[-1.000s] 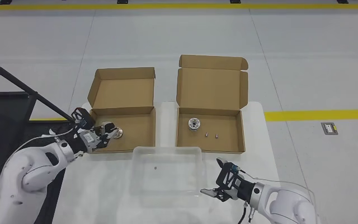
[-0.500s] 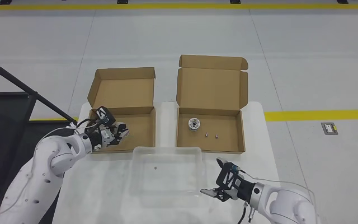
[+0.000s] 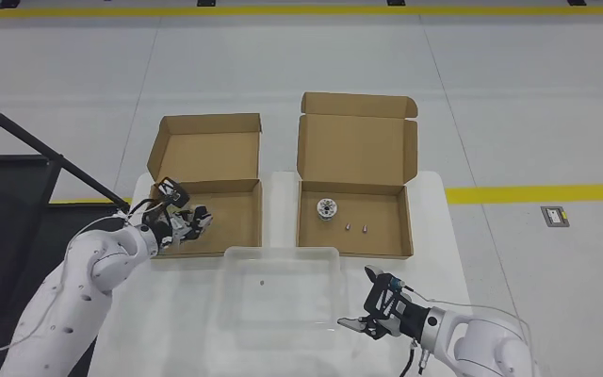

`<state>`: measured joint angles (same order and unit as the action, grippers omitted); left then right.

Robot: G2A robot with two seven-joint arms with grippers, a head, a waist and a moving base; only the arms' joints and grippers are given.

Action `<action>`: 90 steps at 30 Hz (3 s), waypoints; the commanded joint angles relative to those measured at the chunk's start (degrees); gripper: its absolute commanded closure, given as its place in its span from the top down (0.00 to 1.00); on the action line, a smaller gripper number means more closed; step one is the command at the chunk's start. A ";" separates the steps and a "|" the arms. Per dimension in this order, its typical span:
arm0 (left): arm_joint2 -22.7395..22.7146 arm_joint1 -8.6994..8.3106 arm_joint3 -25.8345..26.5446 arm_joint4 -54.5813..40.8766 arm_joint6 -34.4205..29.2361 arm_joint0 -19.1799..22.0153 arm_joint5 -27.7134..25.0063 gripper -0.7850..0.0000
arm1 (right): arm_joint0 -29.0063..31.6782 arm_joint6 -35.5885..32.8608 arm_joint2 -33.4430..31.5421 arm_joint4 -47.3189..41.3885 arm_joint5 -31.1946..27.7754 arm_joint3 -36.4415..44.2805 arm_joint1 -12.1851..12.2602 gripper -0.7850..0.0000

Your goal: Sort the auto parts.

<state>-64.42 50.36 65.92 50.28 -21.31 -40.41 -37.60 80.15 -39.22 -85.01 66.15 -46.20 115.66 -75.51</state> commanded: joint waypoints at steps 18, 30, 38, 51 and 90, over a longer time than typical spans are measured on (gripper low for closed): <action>21.19 13.20 -32.77 5.04 3.99 19.48 1.16 0.00 | 0.00 0.00 0.00 0.00 0.00 0.00 0.00 1.00; 24.34 17.99 -40.25 7.29 2.81 23.60 1.98 0.00 | 0.00 0.00 0.00 0.00 0.00 0.00 0.00 1.00; 24.67 19.76 -43.21 8.16 2.79 24.70 2.02 0.37 | 0.00 0.00 0.00 0.00 0.00 0.00 0.00 1.00; 22.91 19.96 -43.71 9.46 3.78 26.53 0.49 0.95 | 0.00 0.00 0.00 0.00 0.00 0.00 0.00 1.00; -18.07 -0.64 13.21 -43.78 -10.29 -11.52 -20.40 0.50 | 0.00 0.00 0.00 0.00 0.00 0.00 0.00 1.00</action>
<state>-82.28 49.94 78.78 7.05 -30.40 -51.93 -58.00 80.15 -39.22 -85.01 66.15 -46.20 115.66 -75.51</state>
